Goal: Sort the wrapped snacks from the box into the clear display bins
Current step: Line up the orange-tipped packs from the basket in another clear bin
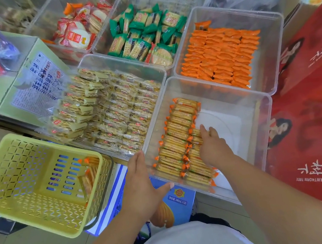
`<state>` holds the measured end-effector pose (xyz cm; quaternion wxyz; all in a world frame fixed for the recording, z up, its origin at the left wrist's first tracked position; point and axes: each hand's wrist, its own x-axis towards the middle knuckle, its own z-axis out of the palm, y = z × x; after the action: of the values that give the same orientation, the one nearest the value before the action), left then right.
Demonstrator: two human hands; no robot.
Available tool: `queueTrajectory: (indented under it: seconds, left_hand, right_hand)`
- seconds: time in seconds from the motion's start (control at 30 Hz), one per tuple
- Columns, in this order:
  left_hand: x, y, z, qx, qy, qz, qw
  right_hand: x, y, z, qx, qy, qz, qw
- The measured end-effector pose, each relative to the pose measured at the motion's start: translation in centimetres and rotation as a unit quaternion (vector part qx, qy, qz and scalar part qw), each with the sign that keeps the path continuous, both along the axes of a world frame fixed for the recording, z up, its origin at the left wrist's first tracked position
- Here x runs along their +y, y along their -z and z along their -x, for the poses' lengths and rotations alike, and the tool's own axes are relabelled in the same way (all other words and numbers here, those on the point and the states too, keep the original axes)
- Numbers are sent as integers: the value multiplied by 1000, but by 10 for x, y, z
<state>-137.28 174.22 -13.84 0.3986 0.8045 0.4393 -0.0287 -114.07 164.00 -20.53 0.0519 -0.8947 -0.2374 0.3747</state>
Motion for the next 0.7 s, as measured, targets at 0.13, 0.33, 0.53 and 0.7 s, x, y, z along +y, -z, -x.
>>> queueTrajectory:
  seconds: [0.13,0.33,0.53,0.7]
  left_hand:
    - [1,-3,2,15,18,-5,1000]
    - [1,-29,18,22,54,-44,997]
    - [24,-68,62,-87,7,-110,990]
    - [93,-74,102,-88,-102,-114,984]
  right_hand:
    - [-5,-3,-1,1,-2,19,1000]
    - [-16,-12,-2,-5,-33,17,999]
    - [-19,-29,11,-24,-17,-3,1000]
    - [-12,-46,39,-86,14,-17,996]
